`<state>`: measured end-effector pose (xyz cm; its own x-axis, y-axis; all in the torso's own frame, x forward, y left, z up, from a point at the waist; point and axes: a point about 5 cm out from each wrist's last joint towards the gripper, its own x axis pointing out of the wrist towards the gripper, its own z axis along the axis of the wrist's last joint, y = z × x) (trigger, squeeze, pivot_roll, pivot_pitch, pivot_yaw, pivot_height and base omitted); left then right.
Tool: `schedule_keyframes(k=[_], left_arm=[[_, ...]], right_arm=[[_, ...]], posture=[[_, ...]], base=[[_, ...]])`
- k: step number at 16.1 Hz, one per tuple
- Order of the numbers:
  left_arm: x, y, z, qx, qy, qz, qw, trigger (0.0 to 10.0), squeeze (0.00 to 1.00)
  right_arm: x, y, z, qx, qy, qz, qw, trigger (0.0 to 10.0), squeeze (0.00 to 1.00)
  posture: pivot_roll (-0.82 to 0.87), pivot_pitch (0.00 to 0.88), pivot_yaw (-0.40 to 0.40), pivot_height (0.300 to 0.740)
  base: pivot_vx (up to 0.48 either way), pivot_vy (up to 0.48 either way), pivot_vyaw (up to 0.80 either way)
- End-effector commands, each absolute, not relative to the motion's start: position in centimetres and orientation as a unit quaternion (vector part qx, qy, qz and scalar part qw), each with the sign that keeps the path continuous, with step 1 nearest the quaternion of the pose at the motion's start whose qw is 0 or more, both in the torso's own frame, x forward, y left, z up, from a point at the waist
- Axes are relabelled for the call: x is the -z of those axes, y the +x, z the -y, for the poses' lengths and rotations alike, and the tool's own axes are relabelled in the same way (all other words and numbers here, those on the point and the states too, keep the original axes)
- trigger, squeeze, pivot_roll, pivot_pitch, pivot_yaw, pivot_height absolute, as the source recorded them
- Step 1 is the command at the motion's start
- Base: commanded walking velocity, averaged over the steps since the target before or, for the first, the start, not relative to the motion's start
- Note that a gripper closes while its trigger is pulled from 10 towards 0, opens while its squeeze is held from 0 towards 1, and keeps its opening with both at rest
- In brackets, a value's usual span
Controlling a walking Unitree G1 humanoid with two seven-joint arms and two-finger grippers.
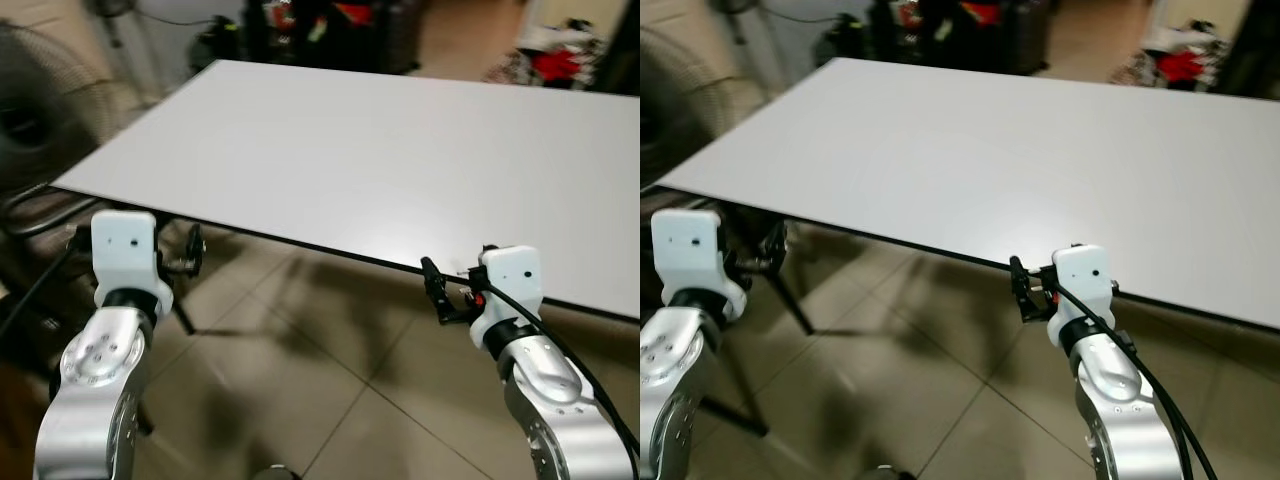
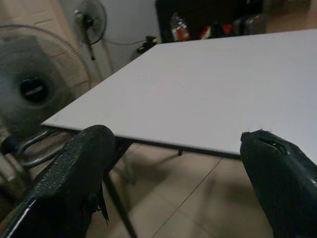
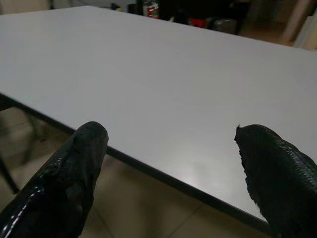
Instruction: Setting the table
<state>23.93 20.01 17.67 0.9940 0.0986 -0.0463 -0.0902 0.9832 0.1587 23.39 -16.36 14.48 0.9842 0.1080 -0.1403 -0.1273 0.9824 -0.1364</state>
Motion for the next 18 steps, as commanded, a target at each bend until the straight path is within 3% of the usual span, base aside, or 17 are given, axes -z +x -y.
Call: schedule_keyframes(k=[1, 2, 3, 4, 5, 6, 7, 11, 16, 18], left_arm=[[-18.0, 23.4, -20.1, -0.044, 0.077, -0.024, 0.996, 10.0, 1.00], [-17.7, 23.1, -20.0, -0.045, 0.074, -0.031, 0.996, 10.0, 1.00], [-17.1, 22.3, -20.0, -0.073, 0.082, -0.035, 0.993, 10.0, 0.76], [-17.0, 22.1, -20.1, -0.092, 0.088, -0.032, 0.991, 10.0, 0.76], [-17.2, 21.9, -20.0, -0.104, 0.086, -0.015, 0.991, 10.0, 0.68], [-17.3, 21.8, -19.9, -0.107, 0.089, -0.013, 0.990, 10.0, 0.30], [-17.2, 21.8, -19.7, -0.079, 0.067, -0.021, 0.994, 10.0, 0.00], [-17.5, 22.8, -19.5, -0.076, 0.069, -0.007, 0.995, 10.0, 0.00], [-17.1, 23.4, -19.0, -0.063, 0.059, -0.019, 0.996, 10.0, 0.00], [-16.9, 23.4, -19.1, -0.065, 0.059, -0.023, 0.996, 10.0, 0.00]], right_arm=[[-14.9, 23.5, 16.0, -0.068, -0.059, -0.063, 0.994, 10.0, 1.00], [-15.0, 23.9, 15.7, -0.073, -0.052, -0.057, 0.994, 10.0, 1.00], [-15.5, 24.7, 14.7, -0.086, -0.038, -0.042, 0.995, 10.0, 1.00], [-15.8, 25.0, 14.4, -0.090, -0.034, -0.036, 0.995, 10.0, 1.00], [-15.9, 25.3, 14.1, -0.099, -0.028, -0.034, 0.994, 10.0, 1.00], [-15.9, 25.5, 13.9, -0.106, -0.024, -0.035, 0.993, 10.0, 1.00], [-15.8, 25.7, 13.6, -0.111, -0.021, -0.035, 0.993, 10.0, 1.00], [-15.8, 26.4, 13.6, -0.101, -0.011, -0.035, 0.994, 10.0, 1.00], [-15.9, 27.4, 14.2, -0.041, -0.055, -0.011, 0.998, 10.0, 1.00], [-15.8, 27.2, 14.0, -0.057, -0.036, -0.030, 0.997, 10.0, 1.00]], posture=[[-0.08, 0.039, 0.084, 0.740], [-0.08, 0.039, 0.082, 0.740], [-0.07, 0.034, 0.070, 0.740], [-0.07, 0.032, 0.065, 0.740], [-0.05, 0.028, 0.049, 0.740], [-0.05, 0.025, 0.047, 0.740], [-0.05, 0.020, 0.046, 0.740], [-0.06, 0.000, 0.041, 0.740], [-0.09, 0.000, 0.027, 0.740], [-0.09, 0.000, 0.023, 0.740]], base=[[0.000, 0.000, 0.80], [0.000, 0.000, 0.80], [0.000, 0.000, 0.80], [0.000, 0.000, 0.80], [0.000, 0.000, 0.80], [0.000, 0.000, 0.80], [0.000, 0.000, 0.80], [0.000, 0.000, 0.80], [0.000, 0.061, 0.80], [0.000, 0.306, 0.00]])
